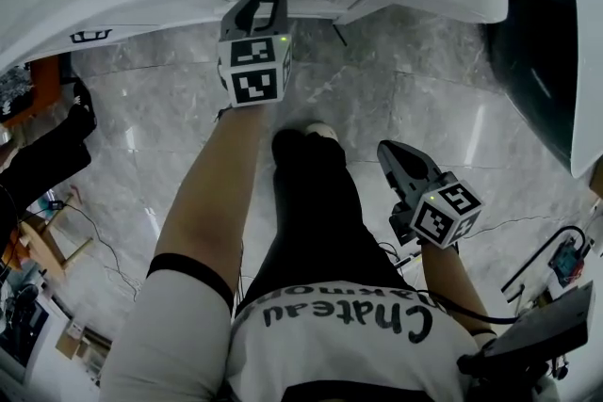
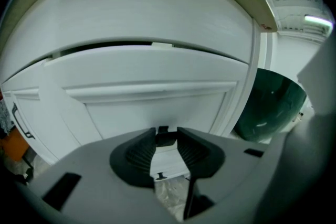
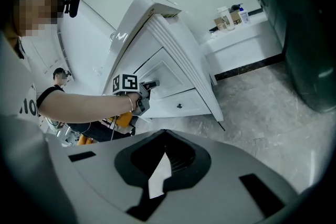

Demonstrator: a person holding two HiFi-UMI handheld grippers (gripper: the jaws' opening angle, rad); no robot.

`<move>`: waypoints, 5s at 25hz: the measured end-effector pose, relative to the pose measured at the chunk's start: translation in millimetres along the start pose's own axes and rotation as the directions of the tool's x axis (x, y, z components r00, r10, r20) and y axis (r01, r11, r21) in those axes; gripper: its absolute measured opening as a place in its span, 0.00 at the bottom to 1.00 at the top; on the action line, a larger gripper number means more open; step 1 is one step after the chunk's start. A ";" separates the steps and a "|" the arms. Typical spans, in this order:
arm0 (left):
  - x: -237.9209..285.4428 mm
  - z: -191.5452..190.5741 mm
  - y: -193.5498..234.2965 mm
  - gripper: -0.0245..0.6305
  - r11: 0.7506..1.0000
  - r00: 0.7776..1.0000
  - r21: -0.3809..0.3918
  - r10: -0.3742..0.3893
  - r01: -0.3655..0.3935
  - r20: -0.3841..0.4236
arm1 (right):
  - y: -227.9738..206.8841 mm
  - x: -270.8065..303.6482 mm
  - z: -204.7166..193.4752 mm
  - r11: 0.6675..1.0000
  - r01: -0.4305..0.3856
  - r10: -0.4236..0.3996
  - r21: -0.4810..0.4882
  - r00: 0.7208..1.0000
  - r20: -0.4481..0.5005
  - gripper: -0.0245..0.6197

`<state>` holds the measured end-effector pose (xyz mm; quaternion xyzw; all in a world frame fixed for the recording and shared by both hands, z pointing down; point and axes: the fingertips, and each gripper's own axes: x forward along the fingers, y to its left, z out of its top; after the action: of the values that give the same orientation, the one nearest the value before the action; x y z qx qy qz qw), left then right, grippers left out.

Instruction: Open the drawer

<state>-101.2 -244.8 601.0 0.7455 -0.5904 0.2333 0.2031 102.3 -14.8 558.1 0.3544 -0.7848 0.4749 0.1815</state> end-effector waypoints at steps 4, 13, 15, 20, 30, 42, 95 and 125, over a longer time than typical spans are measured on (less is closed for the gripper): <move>1.4 -1.0 0.4 0.23 1.000 1.000 0.005 0.010 -0.010 -0.023 | 8.5 -1.0 -10.0 1.000 -0.014 0.014 0.007 1.000 -0.011 0.04; -3.4 -5.3 -3.1 0.23 1.000 0.997 -0.003 -0.013 0.013 -0.073 | 21.0 -9.5 -25.0 0.996 -0.036 0.034 0.078 0.999 0.025 0.04; -10.7 -14.5 -4.0 0.23 1.000 0.996 0.009 -0.009 0.009 -0.083 | 23.0 -11.6 -27.9 0.996 -0.039 0.037 0.082 0.999 0.024 0.04; -21.2 -26.3 -6.2 0.23 0.999 0.994 0.019 -0.025 0.027 -0.102 | 28.1 -14.7 -28.2 0.995 -0.040 0.037 0.089 0.999 0.038 0.04; -36.1 -40.2 -11.4 0.23 0.999 0.990 0.005 -0.051 0.052 -0.128 | 36.9 -10.2 -37.9 0.993 -0.040 0.035 0.108 0.998 0.043 0.04; -63.7 -62.3 -21.2 0.23 0.996 0.985 0.022 -0.080 0.085 -0.153 | 52.7 1.3 -43.0 0.990 -0.066 0.062 0.123 0.997 0.035 0.04; -143.2 -147.3 -45.3 0.23 0.987 0.922 0.031 -0.138 0.160 -0.362 | 73.1 -7.2 -3.4 0.987 -0.088 0.076 0.136 0.993 0.089 0.04; -357.9 87.8 -59.4 0.09 0.889 0.902 -0.162 -0.431 0.428 0.018 | 220.9 -159.2 201.0 0.932 -0.052 0.183 -0.358 0.921 0.343 0.04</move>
<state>-103.2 -1.3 318.1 0.8362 -0.4262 0.1408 0.3151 60.5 -63.6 225.8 0.3522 -0.8953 0.2662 0.0594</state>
